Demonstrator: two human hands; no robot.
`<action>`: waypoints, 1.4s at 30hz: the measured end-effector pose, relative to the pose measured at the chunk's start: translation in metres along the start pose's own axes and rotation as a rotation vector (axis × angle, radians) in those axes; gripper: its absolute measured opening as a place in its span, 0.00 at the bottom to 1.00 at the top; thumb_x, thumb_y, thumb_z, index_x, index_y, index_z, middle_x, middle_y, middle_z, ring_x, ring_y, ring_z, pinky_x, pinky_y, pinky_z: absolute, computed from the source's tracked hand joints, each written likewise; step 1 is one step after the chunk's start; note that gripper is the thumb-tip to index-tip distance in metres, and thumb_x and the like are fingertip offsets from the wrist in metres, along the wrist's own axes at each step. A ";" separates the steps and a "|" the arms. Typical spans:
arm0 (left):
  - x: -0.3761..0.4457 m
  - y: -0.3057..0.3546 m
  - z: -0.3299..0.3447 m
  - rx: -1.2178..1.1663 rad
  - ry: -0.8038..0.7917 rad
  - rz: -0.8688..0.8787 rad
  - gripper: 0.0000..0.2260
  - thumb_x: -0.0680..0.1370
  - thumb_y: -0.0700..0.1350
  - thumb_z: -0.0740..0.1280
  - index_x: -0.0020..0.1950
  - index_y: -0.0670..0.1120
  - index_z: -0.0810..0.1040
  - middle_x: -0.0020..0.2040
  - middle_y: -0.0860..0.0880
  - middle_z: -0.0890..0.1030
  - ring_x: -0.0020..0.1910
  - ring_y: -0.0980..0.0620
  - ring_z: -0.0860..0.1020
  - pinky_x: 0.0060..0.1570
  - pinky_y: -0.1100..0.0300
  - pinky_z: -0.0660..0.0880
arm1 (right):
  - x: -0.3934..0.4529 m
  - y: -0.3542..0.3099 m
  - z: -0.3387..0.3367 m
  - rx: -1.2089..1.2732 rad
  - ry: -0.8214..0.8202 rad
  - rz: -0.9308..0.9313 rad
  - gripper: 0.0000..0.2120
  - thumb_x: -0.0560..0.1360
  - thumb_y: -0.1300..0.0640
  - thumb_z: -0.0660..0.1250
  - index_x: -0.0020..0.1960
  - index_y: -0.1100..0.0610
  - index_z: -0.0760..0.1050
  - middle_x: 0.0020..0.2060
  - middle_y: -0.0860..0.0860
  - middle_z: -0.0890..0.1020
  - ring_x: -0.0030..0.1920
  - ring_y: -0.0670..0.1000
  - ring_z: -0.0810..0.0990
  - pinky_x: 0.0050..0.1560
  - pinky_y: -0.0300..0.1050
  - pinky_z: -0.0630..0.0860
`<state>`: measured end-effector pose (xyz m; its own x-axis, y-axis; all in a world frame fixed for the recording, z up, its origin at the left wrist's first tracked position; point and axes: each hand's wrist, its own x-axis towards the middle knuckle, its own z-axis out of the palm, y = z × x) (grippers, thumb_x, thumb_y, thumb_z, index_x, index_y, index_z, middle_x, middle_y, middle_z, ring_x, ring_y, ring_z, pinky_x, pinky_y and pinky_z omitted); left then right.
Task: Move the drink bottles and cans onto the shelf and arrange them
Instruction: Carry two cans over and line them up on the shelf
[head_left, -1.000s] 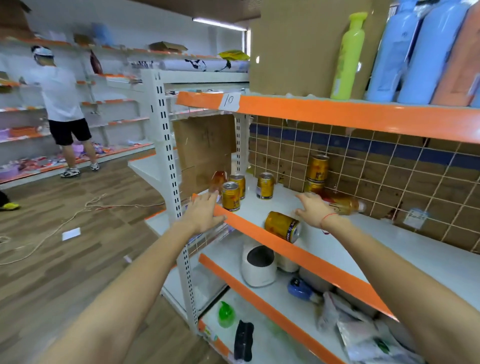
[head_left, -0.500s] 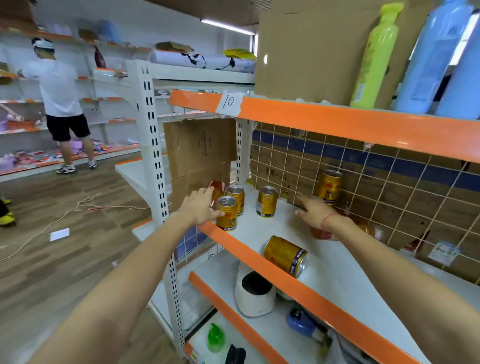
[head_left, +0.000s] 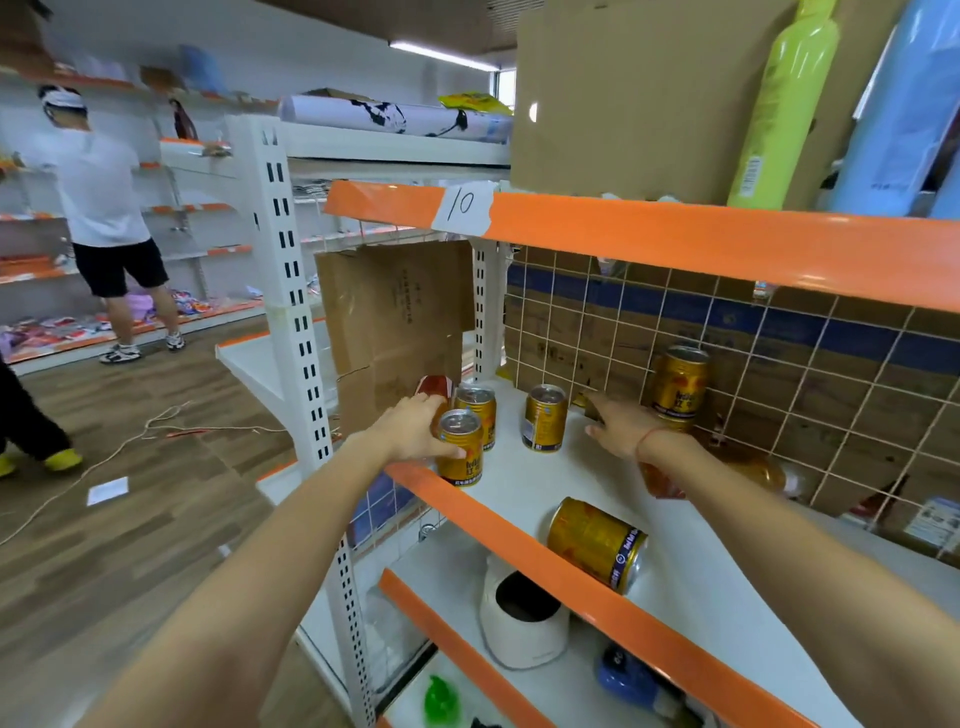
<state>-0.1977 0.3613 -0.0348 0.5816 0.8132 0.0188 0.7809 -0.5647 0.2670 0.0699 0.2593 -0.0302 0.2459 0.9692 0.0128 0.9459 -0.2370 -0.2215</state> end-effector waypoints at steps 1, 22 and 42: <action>0.004 0.000 0.000 -0.021 -0.014 0.020 0.35 0.69 0.61 0.73 0.69 0.46 0.67 0.64 0.45 0.73 0.63 0.46 0.71 0.61 0.51 0.70 | 0.003 -0.003 0.002 0.003 0.003 -0.004 0.27 0.80 0.55 0.58 0.76 0.53 0.53 0.74 0.56 0.61 0.72 0.58 0.62 0.69 0.50 0.63; 0.051 -0.005 0.023 -0.317 -0.043 0.165 0.21 0.71 0.48 0.74 0.62 0.46 0.74 0.57 0.50 0.72 0.59 0.51 0.73 0.53 0.60 0.73 | 0.083 -0.028 0.025 0.031 -0.207 -0.006 0.35 0.74 0.48 0.62 0.76 0.48 0.51 0.75 0.53 0.58 0.72 0.59 0.61 0.69 0.57 0.64; 0.066 0.021 0.018 -0.403 -0.254 0.145 0.26 0.74 0.40 0.71 0.71 0.49 0.69 0.70 0.47 0.68 0.67 0.46 0.69 0.64 0.53 0.71 | 0.065 -0.026 0.021 -0.287 0.045 0.084 0.30 0.70 0.28 0.57 0.46 0.56 0.73 0.43 0.53 0.78 0.42 0.53 0.77 0.36 0.40 0.70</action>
<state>-0.1392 0.4002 -0.0458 0.7540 0.6421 -0.1387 0.5669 -0.5293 0.6313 0.0571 0.3300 -0.0439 0.3285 0.9431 0.0512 0.9416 -0.3313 0.0610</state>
